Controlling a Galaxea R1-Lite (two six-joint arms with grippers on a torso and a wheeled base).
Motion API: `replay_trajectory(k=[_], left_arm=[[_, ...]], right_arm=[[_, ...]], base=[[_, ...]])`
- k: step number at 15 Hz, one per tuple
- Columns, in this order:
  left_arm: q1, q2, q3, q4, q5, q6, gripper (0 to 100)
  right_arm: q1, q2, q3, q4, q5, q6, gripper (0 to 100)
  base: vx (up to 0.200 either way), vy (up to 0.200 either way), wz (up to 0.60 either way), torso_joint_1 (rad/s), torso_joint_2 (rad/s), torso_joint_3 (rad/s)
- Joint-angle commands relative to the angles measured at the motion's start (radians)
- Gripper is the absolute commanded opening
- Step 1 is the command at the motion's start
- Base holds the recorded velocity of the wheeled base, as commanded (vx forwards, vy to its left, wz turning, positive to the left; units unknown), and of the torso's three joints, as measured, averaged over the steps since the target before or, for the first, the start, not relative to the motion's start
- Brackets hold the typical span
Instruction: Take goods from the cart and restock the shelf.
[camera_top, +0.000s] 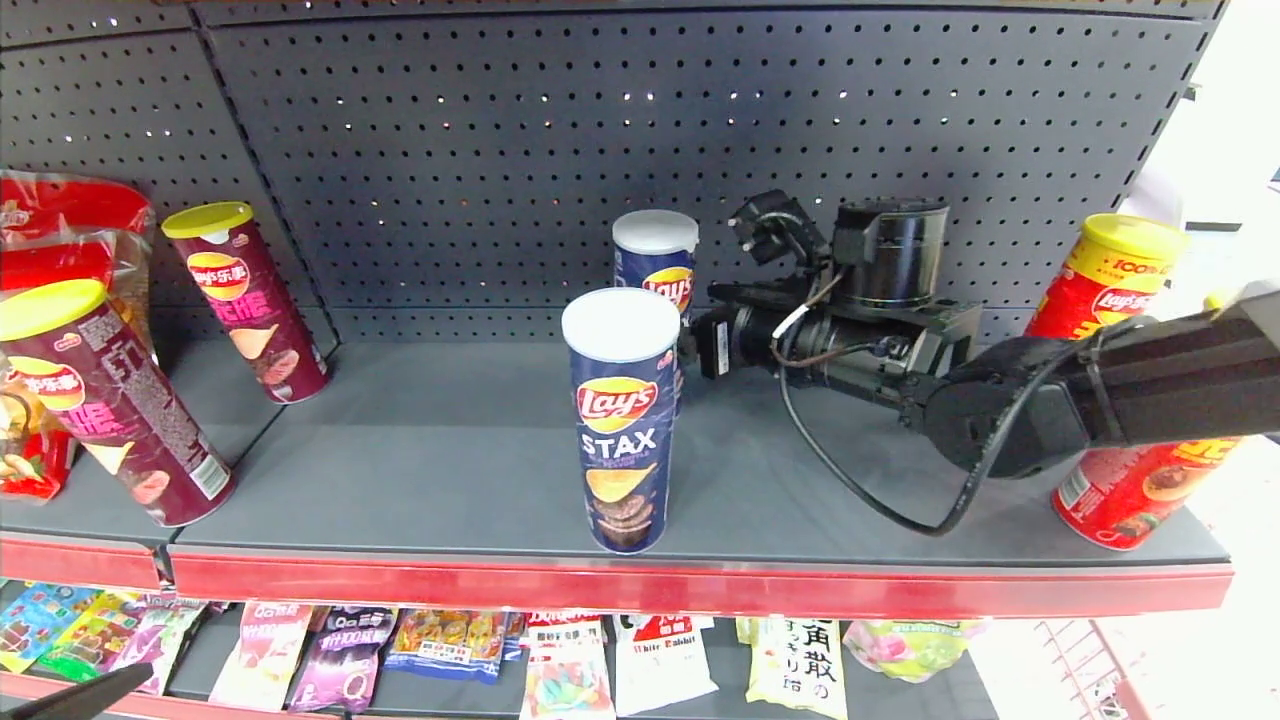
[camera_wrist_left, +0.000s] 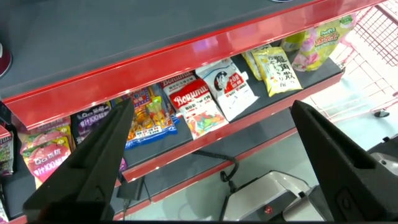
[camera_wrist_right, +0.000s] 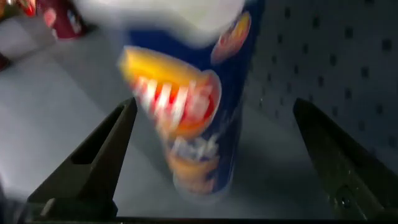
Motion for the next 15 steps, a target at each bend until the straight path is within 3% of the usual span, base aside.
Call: replay_trajectory(k=[1,6,10,15], left_arm=[[0.0,0.005,0.0,0.0,-0.001,-0.001,100],[0.0,0.028,-0.007,-0.006,-0.003,-0.004,100],[0.0,0.092,-0.041,-0.008,-0.007,-0.004,100],[0.0,0.172,-0.061,-0.029,-0.018,-0.008,100]], right_arm=[[-0.008,-0.082,0.07,0.0,-0.022,0.001,100],[-0.022,-0.265,0.293,0.003,-0.131,0.004,100],[-0.011,-0.48,0.53,0.004,-0.14,0.002,100],[0.081,-0.783,0.734,0.069,-0.144,-0.006,100]], base=[[0.0,0.0,0.0,0.0,0.0,0.0],[0.0,0.0,0.0,0.0,0.0,0.0],[0.0,0.0,0.0,0.0,0.0,0.0],[0.0,0.0,0.0,0.0,0.0,0.0]])
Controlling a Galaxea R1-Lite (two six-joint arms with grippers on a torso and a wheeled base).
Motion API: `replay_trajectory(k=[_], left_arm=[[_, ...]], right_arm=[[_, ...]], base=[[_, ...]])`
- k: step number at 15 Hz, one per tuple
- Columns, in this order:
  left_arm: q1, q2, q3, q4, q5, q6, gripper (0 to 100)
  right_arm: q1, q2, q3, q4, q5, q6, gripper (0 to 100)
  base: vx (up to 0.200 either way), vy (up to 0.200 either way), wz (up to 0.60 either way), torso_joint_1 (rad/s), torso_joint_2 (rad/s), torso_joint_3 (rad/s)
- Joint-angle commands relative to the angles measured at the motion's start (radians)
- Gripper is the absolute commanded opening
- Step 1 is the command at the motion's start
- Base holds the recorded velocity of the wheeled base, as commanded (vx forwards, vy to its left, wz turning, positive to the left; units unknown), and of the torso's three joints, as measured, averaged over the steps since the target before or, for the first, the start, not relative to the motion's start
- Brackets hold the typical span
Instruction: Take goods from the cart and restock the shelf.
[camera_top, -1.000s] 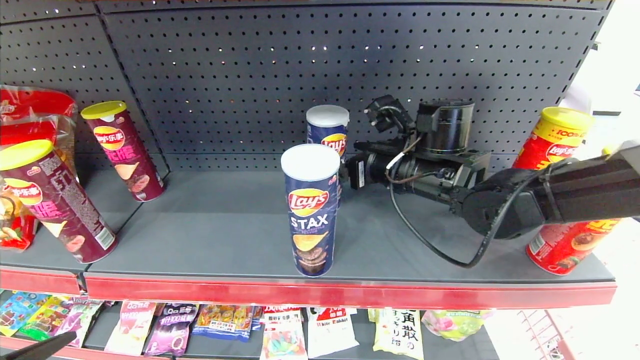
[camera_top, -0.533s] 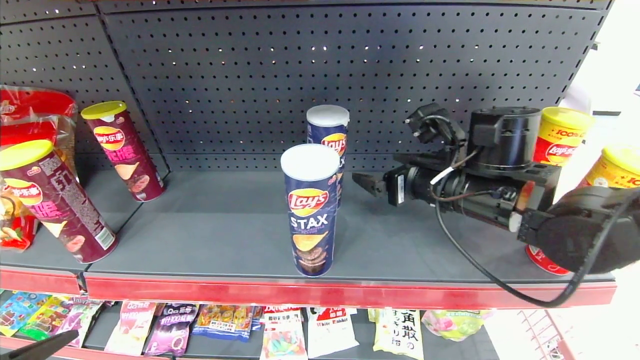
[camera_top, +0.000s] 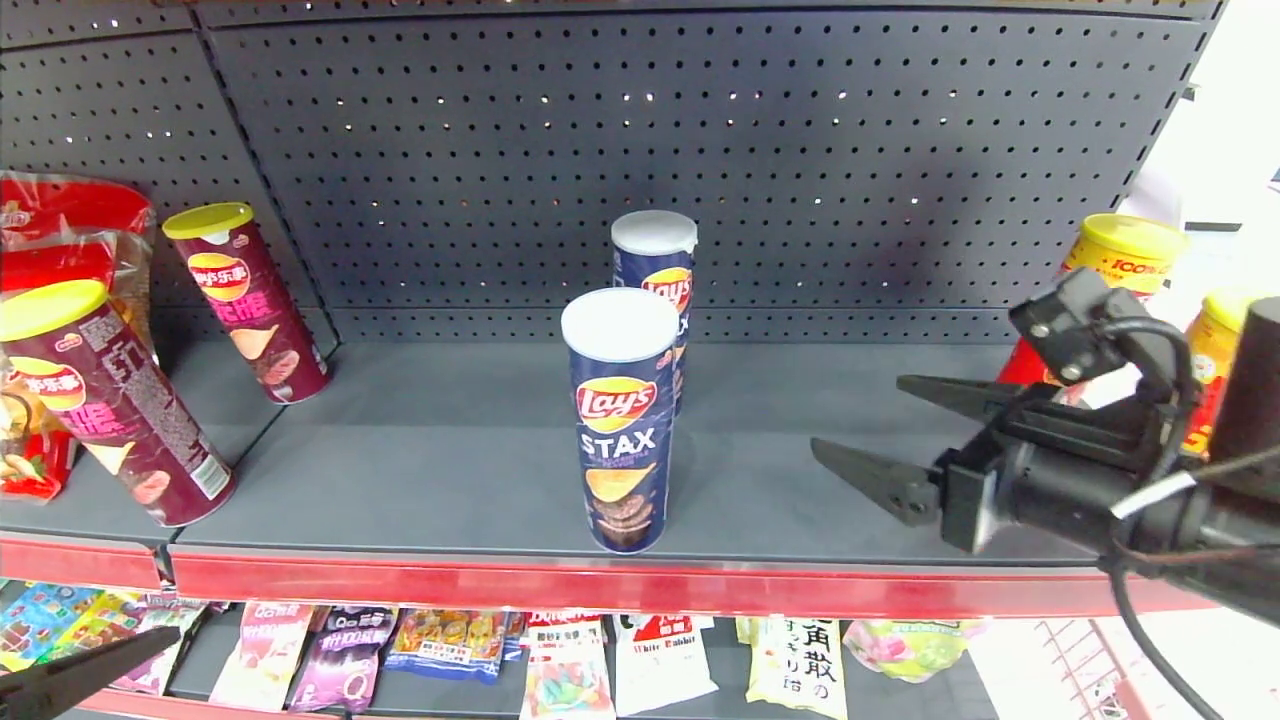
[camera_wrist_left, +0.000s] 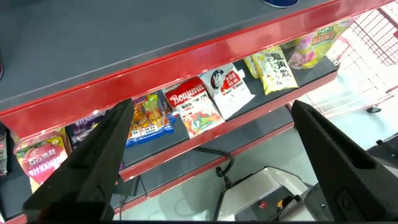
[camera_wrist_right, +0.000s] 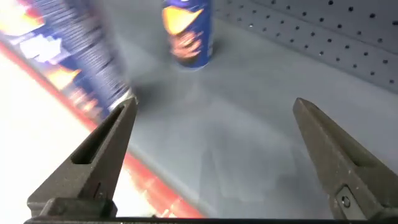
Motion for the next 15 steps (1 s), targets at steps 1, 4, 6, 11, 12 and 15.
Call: replay_trajectory(k=[1,4,6,11,12,15], left_arm=[[0.0,0.045,-0.002,-0.007,-0.002,-0.001,100],[0.0,0.136,-0.004,-0.07,-0.004,-0.001,100],[0.0,0.223,-0.011,-0.153,-0.005,-0.004,100],[-0.055,0.446,-0.123,-0.239,-0.013,-0.068,100],[-0.096,0.49,-0.149,-0.256,-0.01,-0.122,100],[-0.17,0.657,-0.168,-0.415,0.015,-0.14,100]], right_arm=[[0.046,-0.211,0.088,0.068,-0.005,-0.006,100],[0.032,-0.556,0.145,0.376,-0.126,-0.01,100],[-0.019,-0.795,0.154,0.622,-0.237,-0.005,100],[-0.427,-1.159,0.204,0.876,-0.258,0.017,100],[-0.511,-1.2,0.243,0.876,-0.247,0.017,100],[-0.563,-1.275,0.313,0.87,-0.206,0.01,100]], base=[[0.0,0.0,0.0,0.0,0.0,0.0],[0.0,0.0,0.0,0.0,0.0,0.0],[0.0,0.0,0.0,0.0,0.0,0.0],[0.0,0.0,0.0,0.0,0.0,0.0],[0.0,0.0,0.0,0.0,0.0,0.0],[0.0,0.0,0.0,0.0,0.0,0.0]])
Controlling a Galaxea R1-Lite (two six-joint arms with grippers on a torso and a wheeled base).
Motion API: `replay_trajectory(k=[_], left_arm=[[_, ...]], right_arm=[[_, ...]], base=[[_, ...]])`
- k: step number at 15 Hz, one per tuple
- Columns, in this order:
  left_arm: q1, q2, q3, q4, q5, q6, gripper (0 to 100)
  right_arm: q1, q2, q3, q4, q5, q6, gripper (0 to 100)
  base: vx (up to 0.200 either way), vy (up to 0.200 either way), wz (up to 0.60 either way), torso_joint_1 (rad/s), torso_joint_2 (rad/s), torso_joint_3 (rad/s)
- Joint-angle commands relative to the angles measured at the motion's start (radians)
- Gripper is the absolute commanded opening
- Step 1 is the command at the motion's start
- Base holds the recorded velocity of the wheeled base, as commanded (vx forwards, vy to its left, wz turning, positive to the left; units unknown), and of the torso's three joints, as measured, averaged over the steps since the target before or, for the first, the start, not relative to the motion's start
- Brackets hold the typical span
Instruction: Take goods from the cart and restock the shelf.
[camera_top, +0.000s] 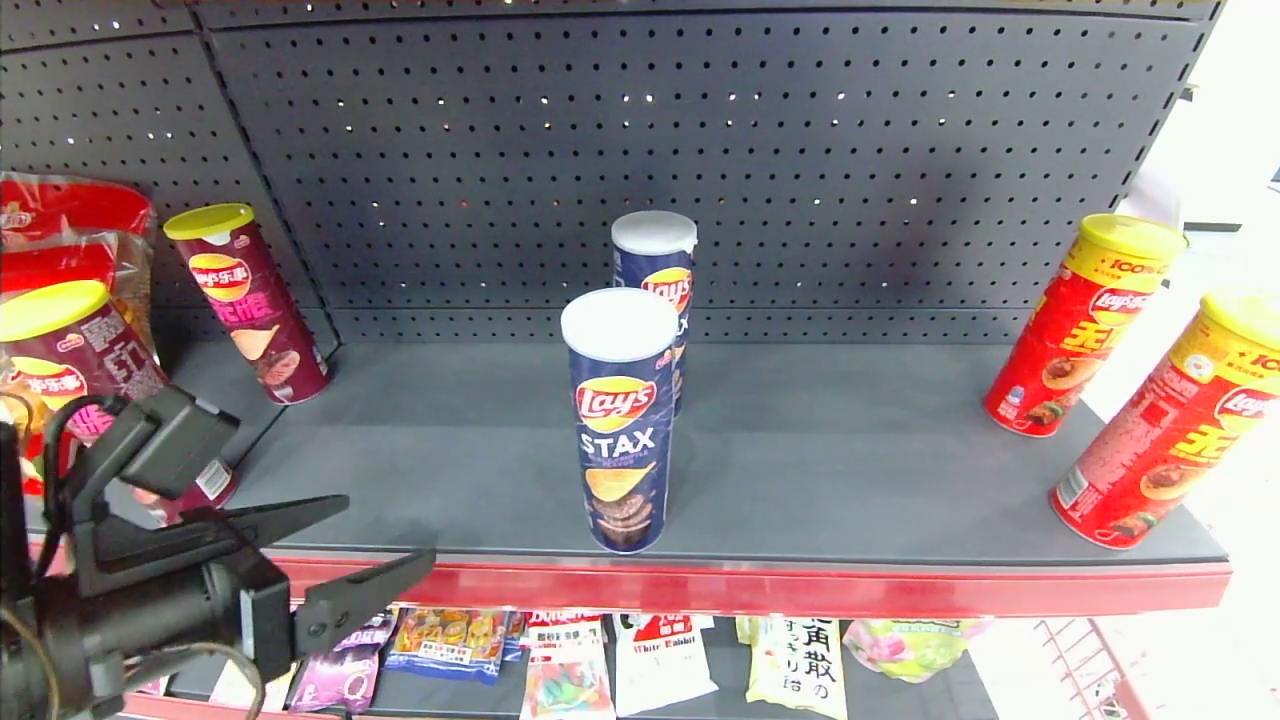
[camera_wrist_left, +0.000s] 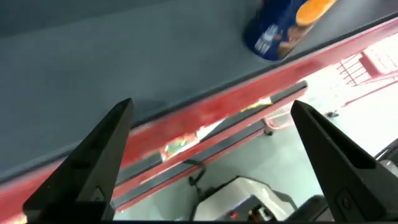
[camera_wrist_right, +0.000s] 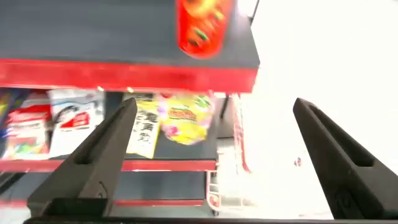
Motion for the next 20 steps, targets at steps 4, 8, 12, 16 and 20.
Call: replay_trajectory(k=[4,8,12,16,20], left_arm=[[-0.086,0.288,-0.064,-0.177,0.085,-0.004,100],[-0.089,0.368,-0.117,-0.172,0.12,0.002,100],[-0.116,0.443,-0.182,-0.17,0.129,0.044,100],[-0.124,0.487,-0.199,-0.17,0.155,0.078,100],[-0.126,0.512,-0.225,-0.17,0.172,0.081,100]], right_arm=[[-0.05,-0.105,0.082,-0.002,0.012,-0.002,100],[-0.05,-0.105,0.123,-0.005,0.014,-0.003,100],[-0.05,-0.105,0.145,-0.007,0.012,-0.003,100],[-0.05,-0.105,0.146,-0.007,0.012,-0.003,100],[-0.05,-0.105,0.149,-0.007,0.011,-0.002,100]], base=[[0.0,0.0,0.0,0.0,0.0,0.0],[0.0,0.0,0.0,0.0,0.0,0.0],[0.0,0.0,0.0,0.0,0.0,0.0],[0.0,0.0,0.0,0.0,0.0,0.0],[0.0,0.0,0.0,0.0,0.0,0.0]])
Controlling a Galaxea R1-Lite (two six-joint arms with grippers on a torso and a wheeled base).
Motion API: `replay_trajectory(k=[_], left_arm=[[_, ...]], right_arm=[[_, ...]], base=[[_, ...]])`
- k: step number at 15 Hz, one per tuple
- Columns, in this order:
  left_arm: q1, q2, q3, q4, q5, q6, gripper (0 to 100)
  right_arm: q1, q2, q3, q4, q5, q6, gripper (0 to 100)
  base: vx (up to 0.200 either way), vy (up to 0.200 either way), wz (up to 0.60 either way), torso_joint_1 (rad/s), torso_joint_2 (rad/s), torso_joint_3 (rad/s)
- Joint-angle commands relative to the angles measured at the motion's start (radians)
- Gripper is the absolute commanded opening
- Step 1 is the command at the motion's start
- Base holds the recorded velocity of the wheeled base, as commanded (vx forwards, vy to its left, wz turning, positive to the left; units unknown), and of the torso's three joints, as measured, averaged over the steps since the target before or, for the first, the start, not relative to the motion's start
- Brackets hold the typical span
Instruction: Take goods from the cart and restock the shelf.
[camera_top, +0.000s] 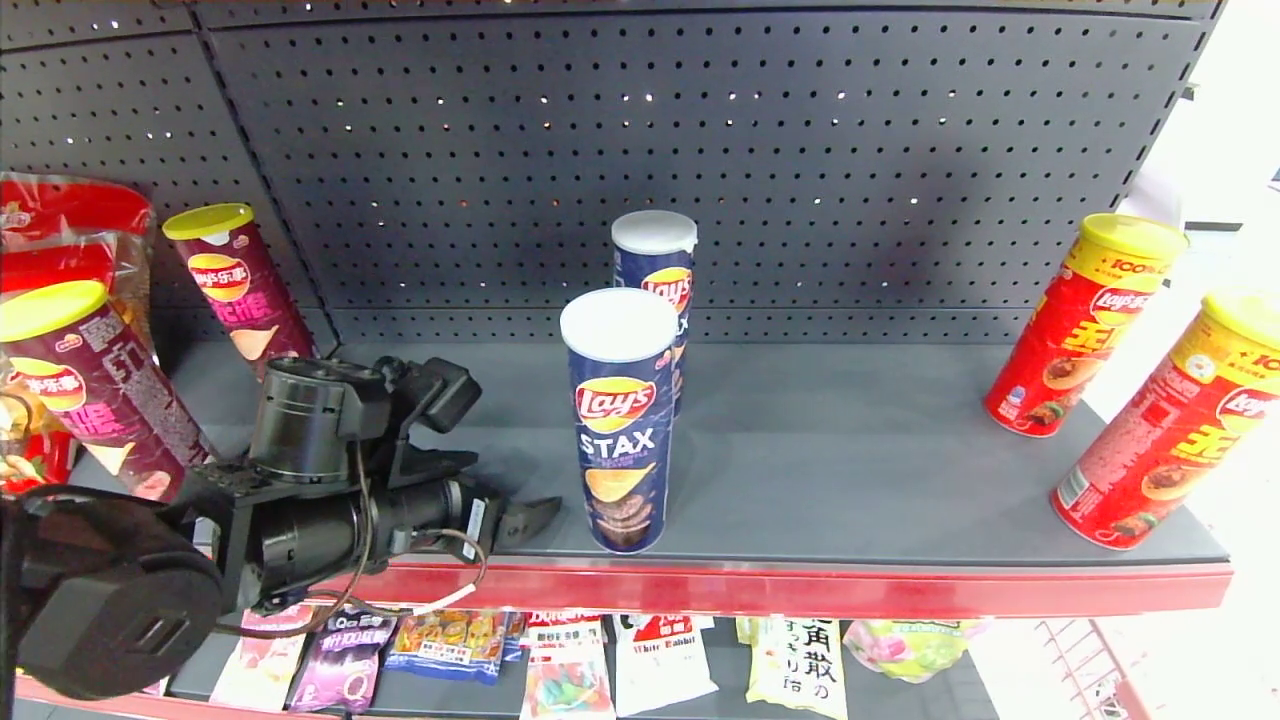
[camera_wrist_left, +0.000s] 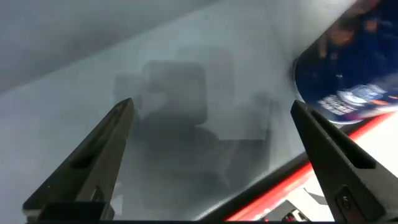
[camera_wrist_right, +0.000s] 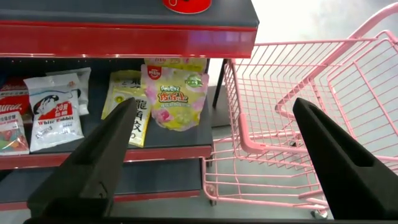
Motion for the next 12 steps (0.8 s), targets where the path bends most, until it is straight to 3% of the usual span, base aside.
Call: replay_trajectory(k=[1,12], left_arm=[[-0.001,0.014,-0.02,-0.001,0.001,0.0,100],[-0.03,0.042,-0.058,-0.001,0.001,0.0,100]], right_arm=[[0.0,0.006,0.004,0.0,-0.002,0.0,100],[0.0,0.006,0.005,0.0,-0.005,0.0,100]], base=[[0.0,0.0,0.0,0.0,0.0,0.0],[0.0,0.0,0.0,0.0,0.0,0.0]])
